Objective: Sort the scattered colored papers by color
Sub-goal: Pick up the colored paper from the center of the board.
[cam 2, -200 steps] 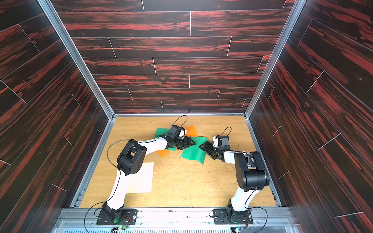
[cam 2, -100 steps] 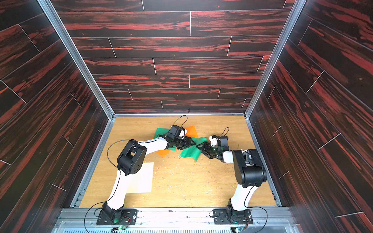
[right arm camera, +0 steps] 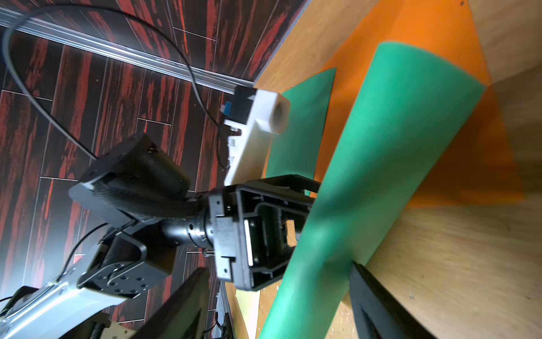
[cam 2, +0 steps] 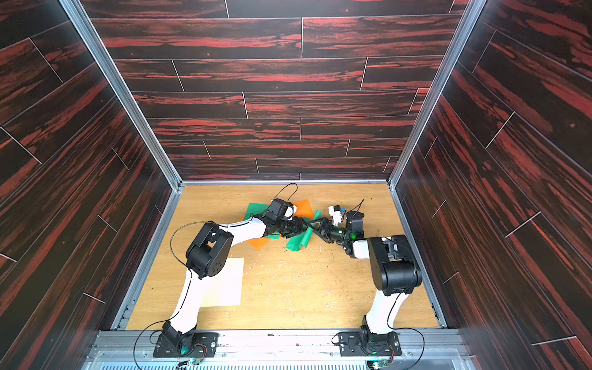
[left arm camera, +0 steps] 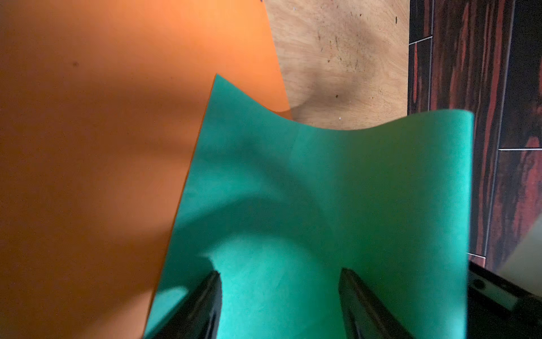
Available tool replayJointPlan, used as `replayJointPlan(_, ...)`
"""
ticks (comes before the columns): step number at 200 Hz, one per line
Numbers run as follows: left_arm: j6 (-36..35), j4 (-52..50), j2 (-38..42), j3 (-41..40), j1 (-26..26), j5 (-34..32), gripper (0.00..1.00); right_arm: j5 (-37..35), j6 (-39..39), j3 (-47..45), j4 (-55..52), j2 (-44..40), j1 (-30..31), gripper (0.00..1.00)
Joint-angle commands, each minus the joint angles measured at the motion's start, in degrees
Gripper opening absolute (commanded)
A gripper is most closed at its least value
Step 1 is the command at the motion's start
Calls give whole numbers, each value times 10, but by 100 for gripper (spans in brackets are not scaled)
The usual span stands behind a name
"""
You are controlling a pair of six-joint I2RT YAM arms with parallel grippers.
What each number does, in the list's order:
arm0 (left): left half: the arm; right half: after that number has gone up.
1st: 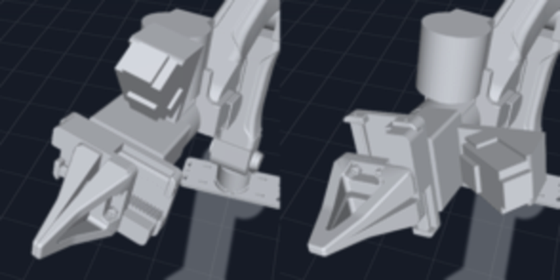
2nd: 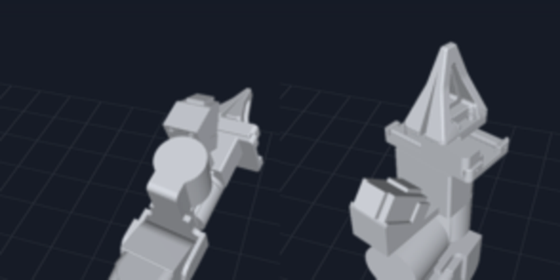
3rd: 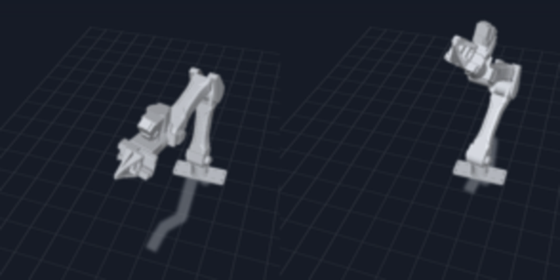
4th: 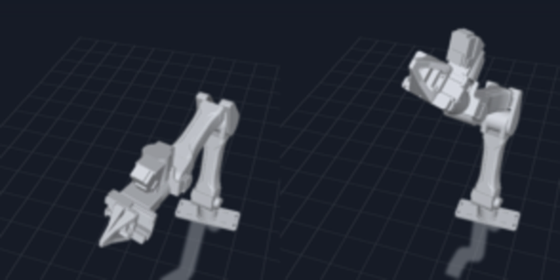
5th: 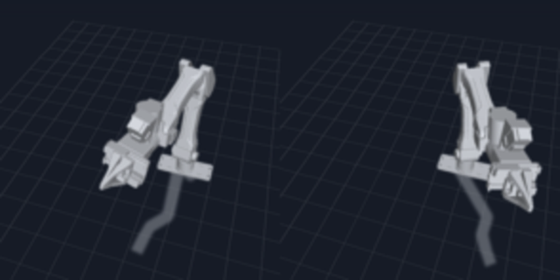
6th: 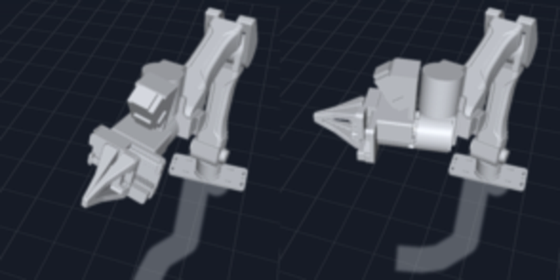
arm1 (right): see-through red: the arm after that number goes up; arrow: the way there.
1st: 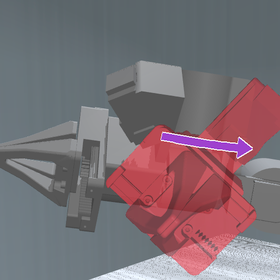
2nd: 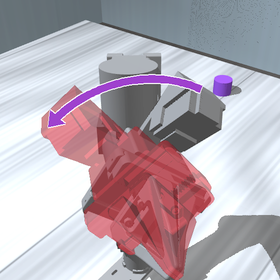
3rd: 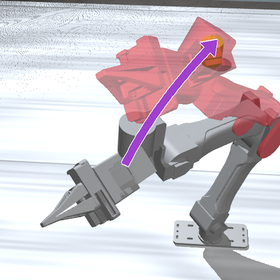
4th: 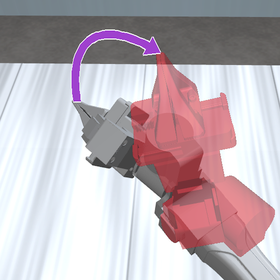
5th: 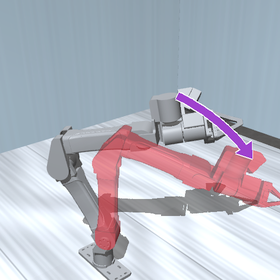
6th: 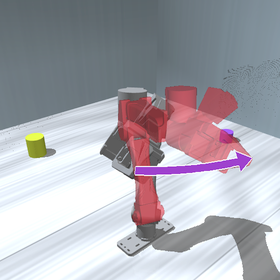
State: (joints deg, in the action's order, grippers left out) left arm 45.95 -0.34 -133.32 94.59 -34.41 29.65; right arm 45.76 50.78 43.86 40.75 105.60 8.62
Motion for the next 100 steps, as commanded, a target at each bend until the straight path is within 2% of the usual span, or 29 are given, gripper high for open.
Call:
replayJointPlan(1, -2, -33, -26, -12, -6, -2, 68, -4, -4, -4, -10, 14, 4, 78)
replayJointPlan(21, -2, -34, -26, -10, -5, -1, 68, -22, -27, -3, -57, 18, 6, 78)
replayJointPlan(74, -3, -34, -29, -8, -6, -1, 68, -38, -44, -13, -80, 31, 10, 77)
replayJointPlan(100, -2, -32, -29, -10, -6, -2, 68, -89, -81, -5, -149, 24, 12, 77)
